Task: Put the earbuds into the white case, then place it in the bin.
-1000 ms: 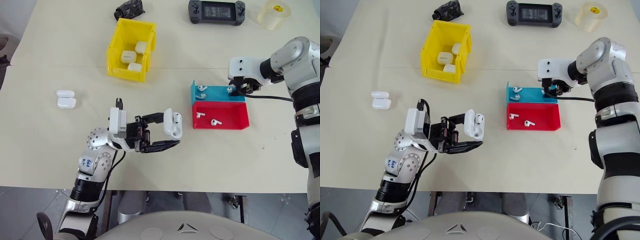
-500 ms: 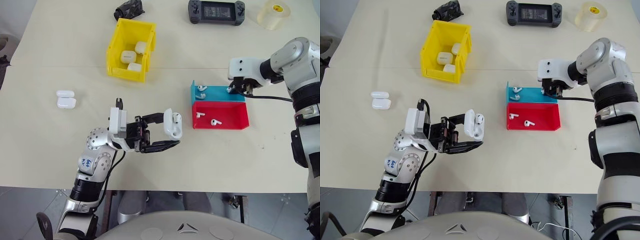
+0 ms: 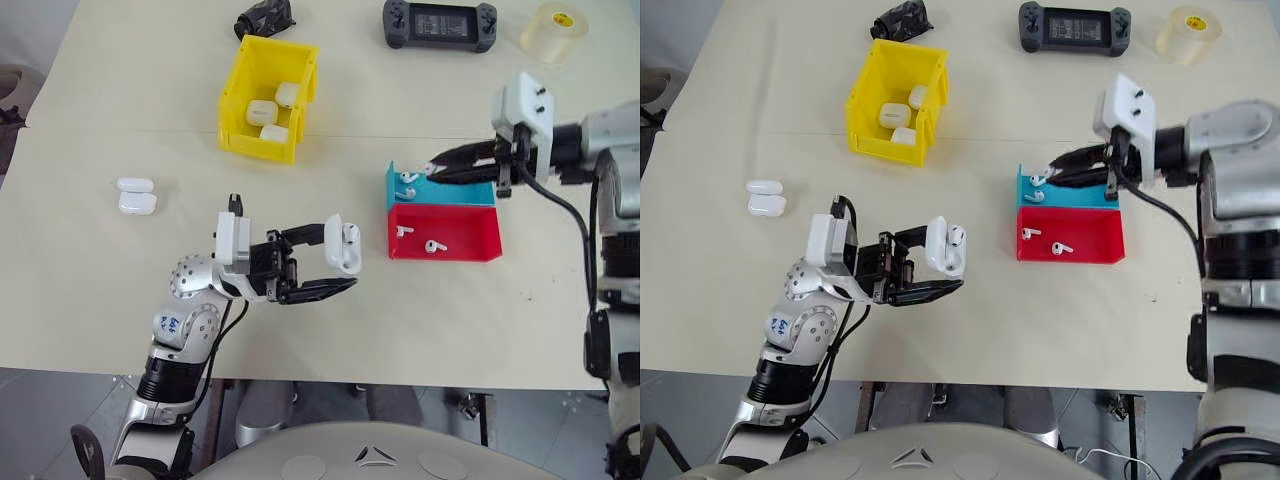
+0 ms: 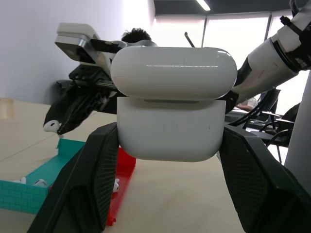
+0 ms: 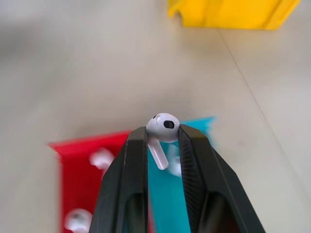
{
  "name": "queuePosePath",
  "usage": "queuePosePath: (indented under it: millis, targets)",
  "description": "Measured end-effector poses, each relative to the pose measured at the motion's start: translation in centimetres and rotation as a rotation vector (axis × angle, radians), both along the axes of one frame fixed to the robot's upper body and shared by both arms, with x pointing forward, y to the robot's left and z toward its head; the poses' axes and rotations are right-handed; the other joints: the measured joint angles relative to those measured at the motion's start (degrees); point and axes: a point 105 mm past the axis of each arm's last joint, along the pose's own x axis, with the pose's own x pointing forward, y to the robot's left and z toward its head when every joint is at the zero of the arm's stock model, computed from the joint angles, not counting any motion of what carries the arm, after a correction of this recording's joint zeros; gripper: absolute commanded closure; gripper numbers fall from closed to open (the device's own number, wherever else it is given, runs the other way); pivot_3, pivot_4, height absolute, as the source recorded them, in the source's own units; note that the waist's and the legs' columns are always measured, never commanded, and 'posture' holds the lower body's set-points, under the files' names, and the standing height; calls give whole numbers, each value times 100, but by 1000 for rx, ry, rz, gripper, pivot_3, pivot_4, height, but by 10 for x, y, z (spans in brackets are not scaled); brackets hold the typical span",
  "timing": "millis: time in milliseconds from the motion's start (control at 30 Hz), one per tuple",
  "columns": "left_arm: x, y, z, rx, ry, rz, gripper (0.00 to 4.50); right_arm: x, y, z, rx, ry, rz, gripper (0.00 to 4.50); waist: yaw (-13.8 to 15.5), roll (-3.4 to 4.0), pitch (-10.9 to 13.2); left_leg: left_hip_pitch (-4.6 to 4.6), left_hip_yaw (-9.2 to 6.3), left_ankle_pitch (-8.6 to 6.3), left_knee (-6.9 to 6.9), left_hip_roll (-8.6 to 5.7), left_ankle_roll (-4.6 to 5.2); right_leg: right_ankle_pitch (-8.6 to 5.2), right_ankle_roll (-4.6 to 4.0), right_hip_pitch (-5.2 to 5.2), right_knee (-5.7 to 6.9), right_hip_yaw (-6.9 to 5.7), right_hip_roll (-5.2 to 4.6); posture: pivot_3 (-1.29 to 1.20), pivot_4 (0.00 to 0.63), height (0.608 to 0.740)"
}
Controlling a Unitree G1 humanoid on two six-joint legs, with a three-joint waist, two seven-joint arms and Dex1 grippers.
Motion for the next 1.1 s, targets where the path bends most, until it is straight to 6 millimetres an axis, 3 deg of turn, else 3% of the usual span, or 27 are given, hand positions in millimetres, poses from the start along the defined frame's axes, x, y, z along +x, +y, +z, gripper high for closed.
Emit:
queuePosePath:
  millis: [167,400,633,767,1100]
  targets:
    - [5,-5,7,-13,-9,-9,1737,-42,41,6,459,68,17,3959,-5,1,-2,2,4,3,-2,4,-5,0,0,-4,7,6,7,0,150,740]
    - [11,-5,7,-3,23,-7,1737,-75,65,22,746,68,-9,3959,-6,-1,-3,4,4,2,-2,0,-4,0,0,-3,9,9,6,0,150,740]
    - [16,-7,9,-1,34,-8,1737,-90,69,30,833,103,-8,3959,-24,-1,-3,5,4,1,-4,-2,0,0,0,-3,8,11,6,0,150,740]
    - [17,-9,12,-4,23,-13,1737,-103,76,23,799,151,26,3959,-42,-1,-3,5,4,1,-5,-2,3,0,0,-2,7,12,6,0,150,740]
    - [18,-11,13,-14,35,-7,1737,-107,83,1,805,218,-13,3959,-68,-2,-3,7,6,3,-7,-1,5,0,0,-2,7,16,8,0,150,740]
